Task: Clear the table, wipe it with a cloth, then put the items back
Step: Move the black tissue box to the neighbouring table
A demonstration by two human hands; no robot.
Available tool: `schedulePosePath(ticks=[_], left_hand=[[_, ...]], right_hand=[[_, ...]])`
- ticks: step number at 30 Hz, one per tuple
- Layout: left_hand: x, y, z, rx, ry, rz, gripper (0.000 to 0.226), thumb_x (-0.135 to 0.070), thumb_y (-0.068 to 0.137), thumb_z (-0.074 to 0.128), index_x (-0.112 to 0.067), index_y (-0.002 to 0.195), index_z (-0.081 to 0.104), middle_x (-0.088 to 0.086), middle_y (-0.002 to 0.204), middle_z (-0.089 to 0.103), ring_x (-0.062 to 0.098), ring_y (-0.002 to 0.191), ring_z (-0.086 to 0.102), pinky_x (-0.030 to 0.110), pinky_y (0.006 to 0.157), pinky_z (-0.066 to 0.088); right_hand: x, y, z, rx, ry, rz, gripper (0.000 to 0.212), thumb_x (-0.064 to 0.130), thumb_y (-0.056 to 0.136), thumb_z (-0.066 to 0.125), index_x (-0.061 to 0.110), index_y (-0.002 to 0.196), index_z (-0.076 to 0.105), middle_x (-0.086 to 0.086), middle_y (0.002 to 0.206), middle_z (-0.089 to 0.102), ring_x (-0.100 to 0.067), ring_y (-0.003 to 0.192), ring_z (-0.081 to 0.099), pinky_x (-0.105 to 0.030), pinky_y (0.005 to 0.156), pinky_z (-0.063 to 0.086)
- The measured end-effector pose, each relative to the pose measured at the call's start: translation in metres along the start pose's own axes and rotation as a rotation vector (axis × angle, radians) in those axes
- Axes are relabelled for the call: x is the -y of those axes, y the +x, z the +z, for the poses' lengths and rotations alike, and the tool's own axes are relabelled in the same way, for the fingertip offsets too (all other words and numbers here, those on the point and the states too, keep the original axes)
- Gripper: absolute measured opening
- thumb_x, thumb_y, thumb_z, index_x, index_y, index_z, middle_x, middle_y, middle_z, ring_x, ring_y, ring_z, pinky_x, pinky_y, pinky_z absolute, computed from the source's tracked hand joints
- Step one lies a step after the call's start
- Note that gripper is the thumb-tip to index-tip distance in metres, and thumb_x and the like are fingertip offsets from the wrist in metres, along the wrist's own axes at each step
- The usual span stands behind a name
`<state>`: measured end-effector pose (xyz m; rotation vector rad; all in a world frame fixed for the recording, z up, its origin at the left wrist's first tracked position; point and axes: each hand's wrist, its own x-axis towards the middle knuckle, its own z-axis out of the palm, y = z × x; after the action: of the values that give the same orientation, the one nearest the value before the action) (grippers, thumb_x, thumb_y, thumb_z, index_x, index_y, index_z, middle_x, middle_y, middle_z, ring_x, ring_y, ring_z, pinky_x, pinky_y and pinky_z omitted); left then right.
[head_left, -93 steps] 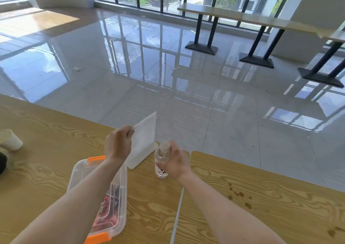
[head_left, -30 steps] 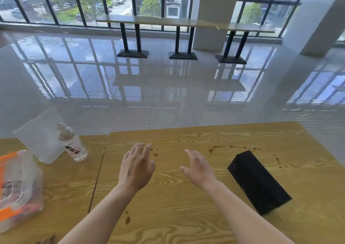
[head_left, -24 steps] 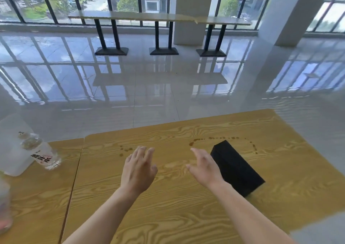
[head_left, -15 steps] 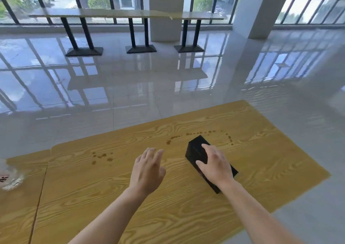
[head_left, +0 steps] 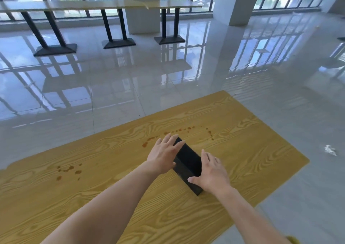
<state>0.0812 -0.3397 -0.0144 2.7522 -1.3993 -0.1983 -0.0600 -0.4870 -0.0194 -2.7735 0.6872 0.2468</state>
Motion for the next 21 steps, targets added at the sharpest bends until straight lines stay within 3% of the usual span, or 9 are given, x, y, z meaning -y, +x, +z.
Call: schedulePosePath(ticks=[6,11,16,21], left_hand=[[0.000,0.029,-0.006,0.150,0.098,0.089,0.096,-0.019,0.081,0.078,-0.032,0.155,0.018,0.001,0.165,0.011,0.027,0.153,-0.002,0.055,0.121,0.016],[0.000,0.039,-0.010,0.182,0.105,0.150,0.086,-0.018,0.084,0.075,-0.033,0.153,0.026,0.001,0.160,0.025,0.027,0.151,0.010,0.048,0.118,0.026],[0.002,0.043,-0.012,0.123,0.029,0.222,0.069,-0.017,0.079,0.077,-0.029,0.139,0.046,-0.001,0.128,0.048,0.022,0.126,0.042,0.039,0.098,0.045],[0.013,0.035,-0.023,0.129,-0.022,0.212,0.063,-0.024,0.074,0.079,-0.031,0.128,0.048,-0.005,0.114,0.047,0.018,0.107,0.048,0.032,0.074,0.051]], right_hand=[[-0.003,0.005,0.005,0.025,0.055,-0.002,0.117,0.065,0.076,0.071,0.013,0.157,0.004,-0.005,0.161,0.022,-0.027,0.146,0.023,-0.037,0.115,0.030],[-0.002,0.007,0.009,0.040,0.073,-0.012,0.108,0.059,0.080,0.071,0.013,0.157,0.010,-0.004,0.155,0.031,-0.024,0.138,0.034,-0.034,0.110,0.035],[0.002,0.007,0.006,-0.007,0.108,-0.023,0.093,0.049,0.079,0.073,0.016,0.151,0.024,-0.001,0.139,0.045,-0.021,0.122,0.047,-0.033,0.100,0.044],[0.007,0.004,0.002,-0.078,0.122,-0.079,0.089,0.042,0.077,0.077,0.018,0.149,0.030,0.001,0.132,0.050,-0.019,0.118,0.049,-0.031,0.100,0.044]])
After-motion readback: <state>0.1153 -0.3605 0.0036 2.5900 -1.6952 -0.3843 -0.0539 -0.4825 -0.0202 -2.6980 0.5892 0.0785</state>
